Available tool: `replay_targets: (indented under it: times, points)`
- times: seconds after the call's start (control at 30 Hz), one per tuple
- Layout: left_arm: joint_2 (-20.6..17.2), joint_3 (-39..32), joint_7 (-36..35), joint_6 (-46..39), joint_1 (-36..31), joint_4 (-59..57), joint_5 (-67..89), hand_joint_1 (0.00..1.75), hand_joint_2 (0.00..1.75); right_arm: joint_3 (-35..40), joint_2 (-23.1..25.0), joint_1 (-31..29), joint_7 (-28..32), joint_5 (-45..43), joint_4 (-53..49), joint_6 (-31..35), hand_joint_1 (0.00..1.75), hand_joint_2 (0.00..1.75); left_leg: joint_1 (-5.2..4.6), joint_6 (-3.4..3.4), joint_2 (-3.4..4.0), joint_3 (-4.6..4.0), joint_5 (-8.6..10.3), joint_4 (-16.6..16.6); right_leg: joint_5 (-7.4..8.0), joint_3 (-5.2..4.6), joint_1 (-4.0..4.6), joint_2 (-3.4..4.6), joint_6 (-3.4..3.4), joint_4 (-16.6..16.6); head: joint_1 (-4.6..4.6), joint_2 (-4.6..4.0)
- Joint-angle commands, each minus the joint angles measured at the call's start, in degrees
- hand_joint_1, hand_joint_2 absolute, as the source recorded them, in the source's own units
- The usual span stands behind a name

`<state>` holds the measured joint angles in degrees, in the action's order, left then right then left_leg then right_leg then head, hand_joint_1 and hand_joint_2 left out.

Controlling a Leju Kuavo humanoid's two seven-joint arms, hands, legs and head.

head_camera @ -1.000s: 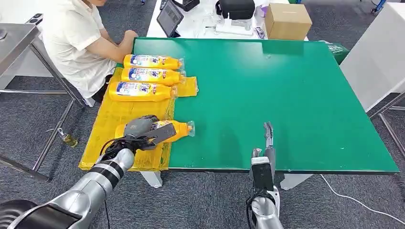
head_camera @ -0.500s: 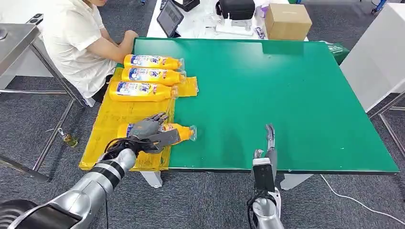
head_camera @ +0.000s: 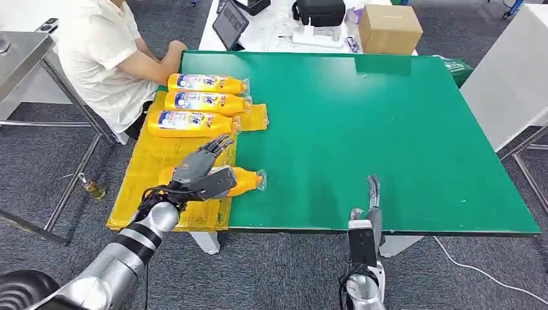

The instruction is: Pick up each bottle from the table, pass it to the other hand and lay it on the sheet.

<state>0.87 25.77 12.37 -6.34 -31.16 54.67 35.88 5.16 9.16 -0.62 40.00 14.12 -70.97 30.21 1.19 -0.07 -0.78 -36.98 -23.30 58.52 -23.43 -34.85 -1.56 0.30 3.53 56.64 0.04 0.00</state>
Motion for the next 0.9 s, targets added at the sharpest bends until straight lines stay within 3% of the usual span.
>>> replay_targets:
  times: [0.03,0.13,0.2,0.23,0.33,0.43,0.47,0.5,0.9]
  points:
    - [-5.83,-2.63,2.95,-2.32,13.82,32.59,-13.78,0.00,1.75,-2.04,-1.74,4.51,0.00,-3.12,-8.31,1.01,0.00,0.00,-0.02,0.05,0.19,0.12,-0.11,-0.02,-0.07,0.06,0.01,0.12,-0.11,-0.01,0.02,0.00]
    - [-2.94,-4.92,3.45,-0.98,21.71,40.94,-28.34,0.00,1.75,-4.86,0.74,6.87,0.00,-10.43,-14.55,-4.11,0.00,0.00,0.05,0.13,0.44,0.77,-0.53,0.01,-0.39,0.66,0.14,0.25,-0.37,-0.04,0.04,0.00]
    - [0.58,-4.71,6.11,-4.03,26.08,42.57,-33.81,0.00,1.75,-5.83,3.15,8.41,0.00,-12.77,-17.68,-6.15,0.00,0.00,-0.07,0.07,0.27,0.18,-0.20,-0.02,-0.13,0.09,-0.03,0.20,-0.11,0.01,-0.04,0.00]
    - [2.39,-3.43,7.00,-6.61,28.15,42.75,-34.66,0.00,1.75,-5.88,4.43,8.94,0.00,-13.12,-18.51,-5.95,0.00,0.00,-0.05,0.08,0.30,0.32,-0.30,-0.03,-0.20,0.22,0.00,0.18,-0.14,-0.03,0.00,0.00]
    - [4.55,2.01,8.45,-11.48,32.53,41.17,-39.90,0.00,1.75,-2.75,5.39,9.94,0.00,-10.81,-20.68,-0.78,0.00,0.00,-0.03,0.07,0.28,0.39,-0.38,-0.01,-0.31,0.32,0.02,0.09,-0.17,-0.05,0.02,0.00]
    - [4.82,4.21,9.88,-13.90,33.54,38.98,-40.50,0.00,1.75,2.58,2.92,9.93,0.00,-5.28,-20.74,2.40,0.00,0.00,0.00,0.04,0.29,0.28,-0.38,-0.03,-0.25,0.19,0.03,0.11,-0.05,-0.10,0.02,0.00]
    - [5.15,4.54,11.10,-16.13,33.27,37.40,-39.82,0.00,1.75,5.80,0.90,9.48,0.00,-0.48,-19.45,7.50,0.00,0.00,-0.03,0.04,0.23,0.18,-0.32,-0.04,-0.23,0.10,0.00,0.07,-0.02,-0.08,0.02,0.00]
    - [5.44,4.71,9.92,-16.87,33.06,36.05,-40.78,0.00,1.75,7.18,0.22,9.20,0.00,1.23,-17.40,9.48,0.00,1.75,0.00,0.06,0.21,0.25,-0.36,-0.02,-0.27,0.19,0.04,0.04,-0.05,-0.09,0.02,0.00]
    - [5.01,5.46,9.99,-16.69,32.62,34.97,-41.13,0.00,1.75,8.69,-0.73,8.86,-0.77,3.65,-15.15,9.79,0.00,1.75,0.03,0.08,0.23,0.46,-0.34,-0.09,-0.26,0.40,0.08,0.03,-0.08,-0.18,0.02,0.00]
